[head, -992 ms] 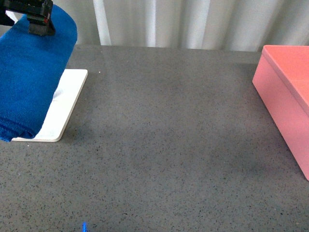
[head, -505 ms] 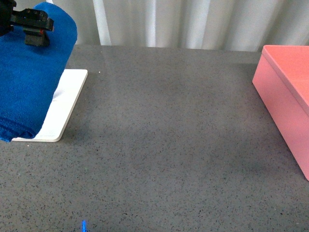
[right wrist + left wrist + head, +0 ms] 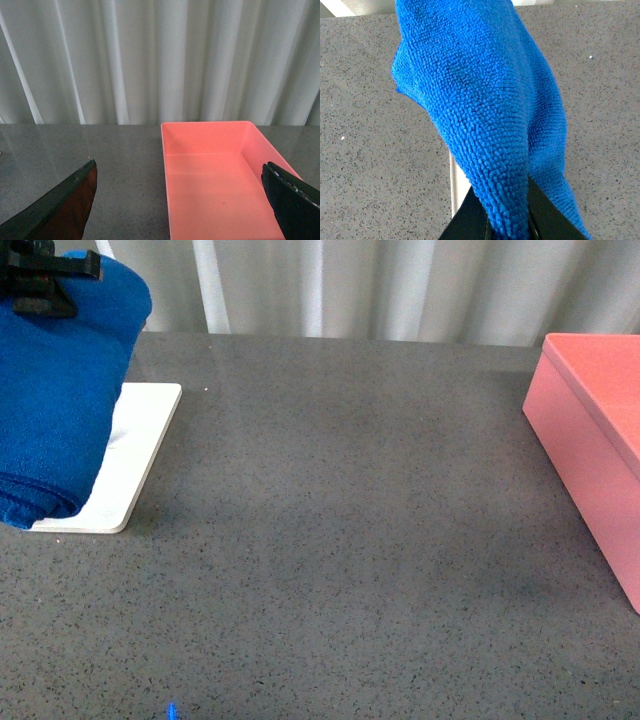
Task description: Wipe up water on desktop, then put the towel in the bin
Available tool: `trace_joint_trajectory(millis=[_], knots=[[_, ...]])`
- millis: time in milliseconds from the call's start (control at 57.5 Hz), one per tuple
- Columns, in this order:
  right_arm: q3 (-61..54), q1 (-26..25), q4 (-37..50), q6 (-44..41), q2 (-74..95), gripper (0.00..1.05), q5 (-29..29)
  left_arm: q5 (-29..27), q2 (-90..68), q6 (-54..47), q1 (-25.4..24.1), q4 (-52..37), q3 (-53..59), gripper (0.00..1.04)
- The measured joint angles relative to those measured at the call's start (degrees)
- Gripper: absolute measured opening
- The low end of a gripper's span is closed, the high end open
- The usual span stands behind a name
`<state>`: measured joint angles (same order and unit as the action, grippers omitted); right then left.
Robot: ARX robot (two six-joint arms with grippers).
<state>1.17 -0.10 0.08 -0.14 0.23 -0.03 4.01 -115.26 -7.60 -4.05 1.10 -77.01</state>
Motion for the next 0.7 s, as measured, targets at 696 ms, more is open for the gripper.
trace_joint_trajectory(millis=[696], knots=[[0.0, 0.0, 0.0, 0.0, 0.0, 0.98, 0.0, 27.76, 27.28, 22.08, 0.22, -24.79, 17.77, 0.05]])
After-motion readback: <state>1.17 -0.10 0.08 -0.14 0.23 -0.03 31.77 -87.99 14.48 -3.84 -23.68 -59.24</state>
